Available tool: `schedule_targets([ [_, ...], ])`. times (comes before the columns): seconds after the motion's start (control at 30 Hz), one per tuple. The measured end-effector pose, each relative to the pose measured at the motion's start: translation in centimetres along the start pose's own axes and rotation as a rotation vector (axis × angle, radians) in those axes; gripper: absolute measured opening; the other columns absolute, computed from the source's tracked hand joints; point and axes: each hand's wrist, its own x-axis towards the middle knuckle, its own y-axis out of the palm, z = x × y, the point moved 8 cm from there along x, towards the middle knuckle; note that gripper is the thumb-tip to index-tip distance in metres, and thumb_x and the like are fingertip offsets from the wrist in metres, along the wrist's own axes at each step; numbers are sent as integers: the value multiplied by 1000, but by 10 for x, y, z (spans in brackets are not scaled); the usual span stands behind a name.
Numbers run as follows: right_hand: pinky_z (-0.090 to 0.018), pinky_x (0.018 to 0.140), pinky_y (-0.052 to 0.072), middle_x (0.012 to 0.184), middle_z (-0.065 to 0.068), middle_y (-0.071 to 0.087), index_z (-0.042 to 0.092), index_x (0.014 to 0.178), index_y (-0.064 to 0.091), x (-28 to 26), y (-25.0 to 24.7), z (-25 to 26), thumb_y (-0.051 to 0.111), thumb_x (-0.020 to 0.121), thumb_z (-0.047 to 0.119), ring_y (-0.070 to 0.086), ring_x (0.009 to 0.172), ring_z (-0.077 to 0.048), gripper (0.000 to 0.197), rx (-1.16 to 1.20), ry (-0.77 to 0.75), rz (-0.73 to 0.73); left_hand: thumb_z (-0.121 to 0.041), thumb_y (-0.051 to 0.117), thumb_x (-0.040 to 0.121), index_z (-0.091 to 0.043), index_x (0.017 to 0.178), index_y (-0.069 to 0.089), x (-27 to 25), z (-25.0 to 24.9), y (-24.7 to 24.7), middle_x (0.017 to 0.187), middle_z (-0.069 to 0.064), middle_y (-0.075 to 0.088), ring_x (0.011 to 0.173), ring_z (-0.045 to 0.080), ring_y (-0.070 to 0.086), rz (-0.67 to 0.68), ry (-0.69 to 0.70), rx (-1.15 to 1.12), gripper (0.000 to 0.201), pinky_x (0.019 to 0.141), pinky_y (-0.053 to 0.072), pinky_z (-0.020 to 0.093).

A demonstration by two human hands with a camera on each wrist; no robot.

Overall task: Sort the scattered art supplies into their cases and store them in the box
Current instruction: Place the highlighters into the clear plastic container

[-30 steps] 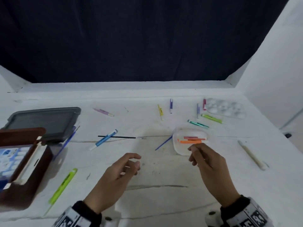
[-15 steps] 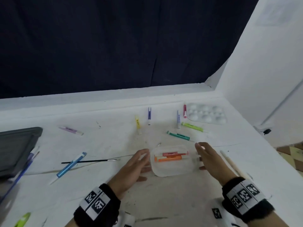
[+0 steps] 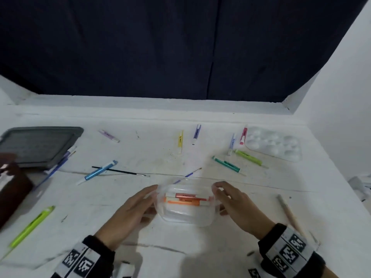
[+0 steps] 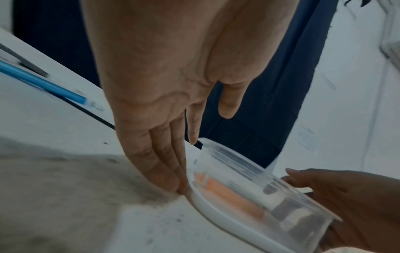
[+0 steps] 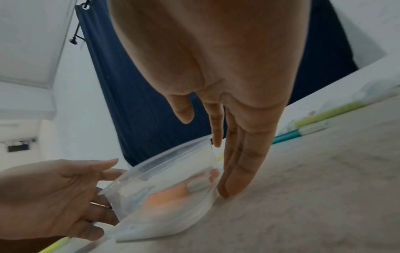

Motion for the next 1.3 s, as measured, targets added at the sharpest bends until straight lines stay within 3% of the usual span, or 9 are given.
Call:
schedule_targets([
  [0.2,-31,85,56,100,5,69,28,111,58,-11,44,15,47,101,42,69,75,-6,21,28,-70,222,-30,51,100,-34,127,63,-41,25,-37,106,5,76,98,22,71,-197,-28,-4,30,94,52,52],
  [0.3,-25,78,54,103,5,69,29,116,56,-18,50,18,48,101,44,70,79,-7,23,-43,-104,275,-31,53,100,-37,130,60,-59,31,-43,106,-1,76,99,22,72,-234,-47,18,32,95,53,45],
  [0.4,-25,80,52,102,10,65,35,116,55,-19,24,21,51,97,48,63,86,-5,23,-331,-213,65,-38,62,92,-45,131,56,-72,27,-43,111,-12,72,111,8,63,-281,-4,135,39,104,44,37],
  [0.5,-25,77,50,99,14,61,35,112,58,-29,-20,24,54,95,44,56,85,-1,20,-558,-271,-193,-40,62,91,-45,131,55,-77,6,-39,125,-17,59,119,1,52,-363,101,273,41,93,40,24],
  [0.7,-31,72,51,106,4,63,27,123,55,-46,-94,-17,56,91,47,62,94,-19,37,-863,-85,-332,-52,54,87,-45,129,56,-59,-29,-7,129,-31,53,119,-19,42,-268,301,438,43,86,38,4],
  [0.83,-32,81,52,120,3,54,30,135,41,-60,-112,-51,51,93,46,57,107,-20,46,-1004,88,-212,-68,50,88,-52,133,49,-48,-28,7,133,-35,48,127,-5,42,-197,299,623,48,109,36,37],
  [0.97,-31,80,53,119,2,52,30,137,41,-72,-105,-74,50,94,32,59,102,-19,44,-967,144,-135,-73,39,81,-62,126,45,-47,-29,5,133,-31,49,128,2,41,-192,275,674,47,110,34,44],
  [1.13,-27,71,50,99,3,56,26,119,57,-68,-95,-71,50,89,11,59,83,-18,34,-855,113,-121,-66,49,88,-72,115,43,-50,-32,0,124,-41,49,121,-3,46,-196,290,613,29,106,40,44],
  [1.3,-16,64,45,88,9,65,29,94,65,-54,-74,-17,63,84,11,58,74,-5,21,-557,-133,-144,-56,54,86,-51,126,54,-53,-31,-1,125,-44,49,119,-21,42,-158,368,516,40,102,36,14],
])
